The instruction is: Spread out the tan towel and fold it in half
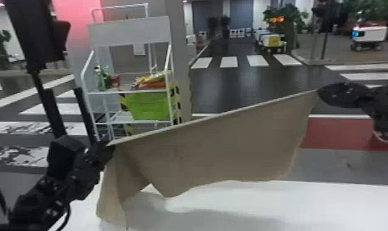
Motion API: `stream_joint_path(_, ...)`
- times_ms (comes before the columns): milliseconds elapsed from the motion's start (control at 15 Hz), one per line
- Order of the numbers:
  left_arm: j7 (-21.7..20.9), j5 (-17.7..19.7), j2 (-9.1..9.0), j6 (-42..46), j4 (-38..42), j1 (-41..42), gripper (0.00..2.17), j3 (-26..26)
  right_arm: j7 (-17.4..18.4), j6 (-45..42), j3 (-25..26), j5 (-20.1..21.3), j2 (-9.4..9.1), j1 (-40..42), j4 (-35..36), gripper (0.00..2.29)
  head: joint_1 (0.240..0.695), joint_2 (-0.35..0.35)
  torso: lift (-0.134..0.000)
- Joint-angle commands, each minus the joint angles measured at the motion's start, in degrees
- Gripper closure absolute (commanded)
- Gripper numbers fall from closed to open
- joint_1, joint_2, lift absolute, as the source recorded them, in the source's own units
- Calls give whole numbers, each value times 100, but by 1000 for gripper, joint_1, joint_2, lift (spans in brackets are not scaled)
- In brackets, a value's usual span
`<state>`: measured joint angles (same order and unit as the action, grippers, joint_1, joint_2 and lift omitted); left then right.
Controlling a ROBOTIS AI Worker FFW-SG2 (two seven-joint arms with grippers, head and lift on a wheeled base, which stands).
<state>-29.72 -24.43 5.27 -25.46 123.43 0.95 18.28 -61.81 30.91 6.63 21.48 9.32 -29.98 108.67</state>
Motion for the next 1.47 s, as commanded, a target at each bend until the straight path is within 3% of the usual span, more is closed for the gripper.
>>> stream_joint_path(0, -298, 140, -53, 212, 471, 652, 1366, 141, -120, -335, 260, -320, 307, 897, 568, 1501, 380, 160, -134)
stream_joint_path(333, -1475, 131, -79, 898, 893, 1786, 1366, 80, -947, -1706, 1227, -917, 650, 2796, 1192, 1501, 518, 112, -134)
stream_joint_path(400, -1783, 52, -79, 1074, 910, 1944, 1366, 53, -1175, -2005, 1403, -979, 703, 3156, 1271, 1501, 584, 81, -134)
stream_joint_path(600, -2240, -238, -79, 1759, 910, 2401, 1366, -43, -1615, -2796, 1754, -1076, 905, 4026, 1262, 1501, 680, 36, -134)
stream_joint_path(1000, -2723, -1117, -9, 2392, 840, 2964, 1359, -650, -1651, -3622, 2229, -865, 1221, 4342, 612, 1504, 695, -93, -134)
stream_joint_path(1133, -2873, -1214, 18, 2427, 787, 3017, 1352, -703, -1651, -3710, 2528, -882, 1327, 4316, 480, 1504, 695, -145, -134)
stream_joint_path(1200, -2925, -1214, 18, 2427, 770, 3043, 923, -711, -1651, -3728, 2659, -891, 1388, 4281, 392, 1504, 695, -191, -134)
stream_joint_path(1267, -3084, -1275, 18, 2410, 770, 3052, 313, -720, -1651, -3745, 2765, -873, 1441, 4290, 348, 1504, 695, -214, -134)
stream_joint_path(1333, -3092, -1310, 26, 2427, 735, 3043, -1, -720, -1651, -3763, 2835, -865, 1459, 4325, 330, 1504, 695, -235, -134)
stream_joint_path(1400, -3075, -1319, 79, 2427, 656, 3008, -1, -711, -1651, -3868, 2879, -838, 1459, 4378, 330, 1504, 695, -251, -134)
